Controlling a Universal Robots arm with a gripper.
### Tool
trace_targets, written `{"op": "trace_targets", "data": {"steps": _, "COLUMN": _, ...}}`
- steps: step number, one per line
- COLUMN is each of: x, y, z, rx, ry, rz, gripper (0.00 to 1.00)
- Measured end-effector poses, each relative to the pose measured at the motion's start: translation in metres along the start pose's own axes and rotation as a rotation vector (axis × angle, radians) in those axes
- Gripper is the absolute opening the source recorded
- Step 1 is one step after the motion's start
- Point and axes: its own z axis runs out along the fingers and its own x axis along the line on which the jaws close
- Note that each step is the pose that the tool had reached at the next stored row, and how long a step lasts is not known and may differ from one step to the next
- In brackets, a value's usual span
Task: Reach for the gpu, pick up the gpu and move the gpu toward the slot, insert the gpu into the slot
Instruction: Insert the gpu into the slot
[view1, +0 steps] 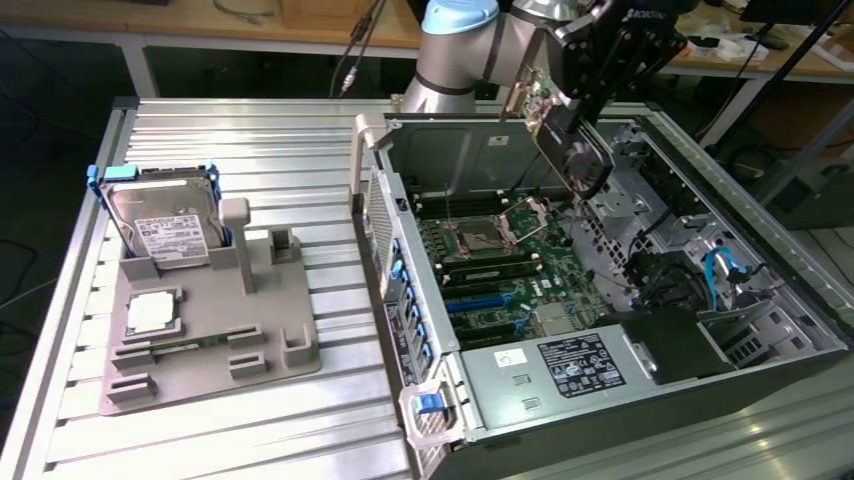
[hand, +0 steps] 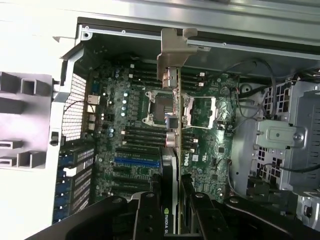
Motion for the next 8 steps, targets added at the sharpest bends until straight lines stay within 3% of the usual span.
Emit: {"op": "trace_targets", "data": {"steps": 8, "x": -0.0003, "y": 0.0000, "z": 0.0000, "rx": -0.0018, "ry": 0.0077, "rz": -0.119, "gripper": 0.27}}
